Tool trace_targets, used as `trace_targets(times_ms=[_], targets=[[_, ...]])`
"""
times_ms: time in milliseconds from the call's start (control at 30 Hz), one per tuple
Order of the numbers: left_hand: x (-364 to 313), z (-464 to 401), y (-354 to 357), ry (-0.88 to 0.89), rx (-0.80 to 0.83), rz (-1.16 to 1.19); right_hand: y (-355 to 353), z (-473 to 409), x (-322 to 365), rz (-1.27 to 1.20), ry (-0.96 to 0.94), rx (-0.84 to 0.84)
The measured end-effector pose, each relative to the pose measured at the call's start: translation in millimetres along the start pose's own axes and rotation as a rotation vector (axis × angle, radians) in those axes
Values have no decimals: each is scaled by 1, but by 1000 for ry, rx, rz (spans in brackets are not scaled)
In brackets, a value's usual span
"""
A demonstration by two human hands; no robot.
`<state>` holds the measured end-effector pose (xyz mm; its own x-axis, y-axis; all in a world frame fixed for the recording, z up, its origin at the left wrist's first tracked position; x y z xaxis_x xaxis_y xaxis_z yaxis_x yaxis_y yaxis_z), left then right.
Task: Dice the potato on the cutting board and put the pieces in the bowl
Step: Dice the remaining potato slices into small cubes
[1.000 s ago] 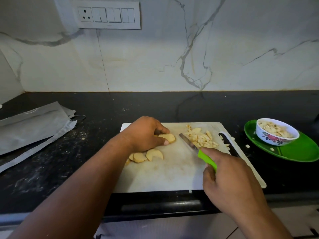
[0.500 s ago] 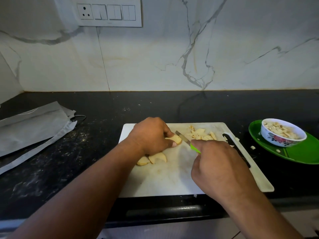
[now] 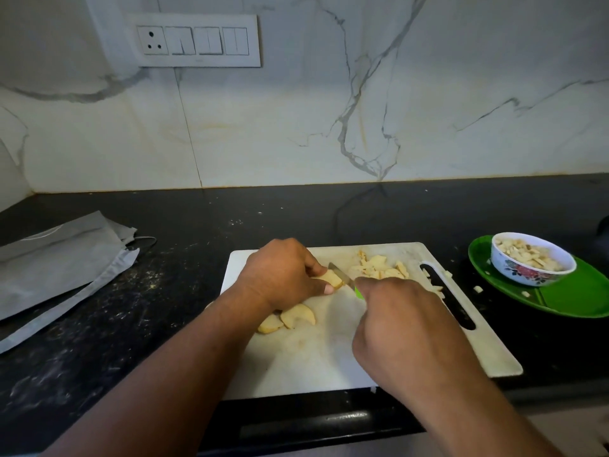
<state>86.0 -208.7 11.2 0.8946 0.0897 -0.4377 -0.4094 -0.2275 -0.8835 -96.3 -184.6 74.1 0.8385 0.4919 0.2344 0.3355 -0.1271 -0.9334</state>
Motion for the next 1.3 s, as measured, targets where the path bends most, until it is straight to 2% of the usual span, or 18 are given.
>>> trace_targets(times_ms=[300,467,600,767,967,1100,1300], targets=[[5,-3,-1,-28,-7,8,-16,27,-11,39,-66,149],[2,3,-5,-19,-21,-6,-10,5,3,12,-26,-5],[2,2,-7,-28,-20,-76,7,9,3,-22,-7,69],[7,0,-4,-41,-12,-26,-5,27,-10,31,-52,123],[2,6,-11,-44,-31,-65,-4,5,7,-20,-25,-7],[-1,8,-14,-31,-9,-116,13,9,6,-42,-24,83],[5,6,-11,-57,-3,-96,-4,29,-8,-14,-57,163]])
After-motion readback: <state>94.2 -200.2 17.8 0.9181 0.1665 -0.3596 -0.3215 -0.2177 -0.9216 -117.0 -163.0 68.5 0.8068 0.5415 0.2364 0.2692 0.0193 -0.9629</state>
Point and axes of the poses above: each hand's wrist, its own z-axis away from the middle knuckle, its own y-axis out of the palm, x = y × z, the point moved 10 cm from there along -z, towards the middle knuckle, and after that the axes turned 15 degrees about y, right-handed, at the moved point
